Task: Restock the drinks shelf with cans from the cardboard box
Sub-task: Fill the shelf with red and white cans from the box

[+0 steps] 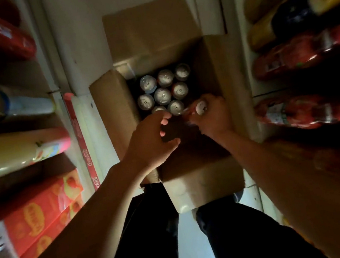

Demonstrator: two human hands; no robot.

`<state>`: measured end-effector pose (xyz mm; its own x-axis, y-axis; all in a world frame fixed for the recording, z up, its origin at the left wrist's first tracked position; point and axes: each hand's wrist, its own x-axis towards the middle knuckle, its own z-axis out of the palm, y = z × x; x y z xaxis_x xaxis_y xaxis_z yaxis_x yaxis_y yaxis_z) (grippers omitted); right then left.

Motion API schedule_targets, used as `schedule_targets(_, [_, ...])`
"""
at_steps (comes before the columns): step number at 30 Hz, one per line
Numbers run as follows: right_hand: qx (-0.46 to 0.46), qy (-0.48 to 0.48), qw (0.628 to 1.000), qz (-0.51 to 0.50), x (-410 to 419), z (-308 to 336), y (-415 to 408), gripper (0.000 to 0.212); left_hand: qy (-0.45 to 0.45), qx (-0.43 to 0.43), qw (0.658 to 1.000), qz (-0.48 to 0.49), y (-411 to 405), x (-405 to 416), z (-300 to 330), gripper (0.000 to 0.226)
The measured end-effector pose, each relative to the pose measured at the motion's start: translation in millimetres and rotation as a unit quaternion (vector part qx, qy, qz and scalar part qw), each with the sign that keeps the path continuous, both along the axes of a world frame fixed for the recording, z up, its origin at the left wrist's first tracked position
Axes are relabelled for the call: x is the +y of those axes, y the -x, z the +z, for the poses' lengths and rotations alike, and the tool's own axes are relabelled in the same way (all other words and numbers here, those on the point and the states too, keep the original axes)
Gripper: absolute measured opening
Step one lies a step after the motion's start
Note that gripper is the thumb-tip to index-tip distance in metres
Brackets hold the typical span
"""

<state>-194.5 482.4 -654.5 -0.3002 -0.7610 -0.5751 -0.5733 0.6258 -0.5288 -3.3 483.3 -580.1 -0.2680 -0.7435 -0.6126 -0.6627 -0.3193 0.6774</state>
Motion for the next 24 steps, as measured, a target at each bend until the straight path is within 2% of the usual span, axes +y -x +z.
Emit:
schedule_targets(2, [-0.096, -0.009, 0.992, -0.082, 1.2, 92.3, 5.1, 0.032, 0.019, 0.025, 0.998, -0.053, 17.2, -15.8, 48.9, 0.082])
schedule_targets(4, [-0.151, 0.018, 0.983, -0.103, 0.8, 203.4, 20.5, 0.022, 0.036, 0.052, 0.99, -0.126, 39.3, -37.6, 126.6, 0.1])
schedule_targets(6, [-0.18, 0.066, 0.976, -0.1, 1.1, 268.9, 18.4, 0.022, 0.025, 0.083, 0.984, -0.153, 46.1, -54.0, 165.8, 0.087])
schedule_targets(9, [-0.195, 0.152, 0.964, -0.097, -5.9, 401.1, 36.7, 0.022, 0.065, 0.12, 0.973, -0.187, 70.0, -74.0, 290.6, 0.058])
schedule_targets(12, [-0.206, 0.229, 0.948, -0.083, -1.5, 530.4, 63.9, 0.04, 0.092, 0.183, 0.965, -0.165, 99.0, -79.3, 422.1, 0.051])
schedule_targets(14, [-0.19, 0.271, 0.94, -0.084, 16.2, 602.9, 81.2, 0.062, 0.089, 0.232, 0.951, -0.182, 122.6, -73.3, 494.8, 0.054])
schedule_targets(16, [-0.149, 0.316, 0.931, -0.102, 32.0, 650.9, 89.8, 0.072, 0.085, 0.277, 0.934, -0.207, 145.3, -67.0, 543.7, 0.062])
schedule_targets(19, [-0.067, 0.396, 0.899, -0.174, 75.9, 722.0, 115.0, 0.067, 0.118, 0.322, 0.902, -0.263, 195.5, -48.3, 613.0, 0.07])
schedule_targets(24, [0.0, 0.456, 0.852, -0.256, 139.5, 787.0, 156.1, 0.058, 0.159, 0.371, 0.851, -0.335, 266.2, -11.2, 674.9, 0.086])
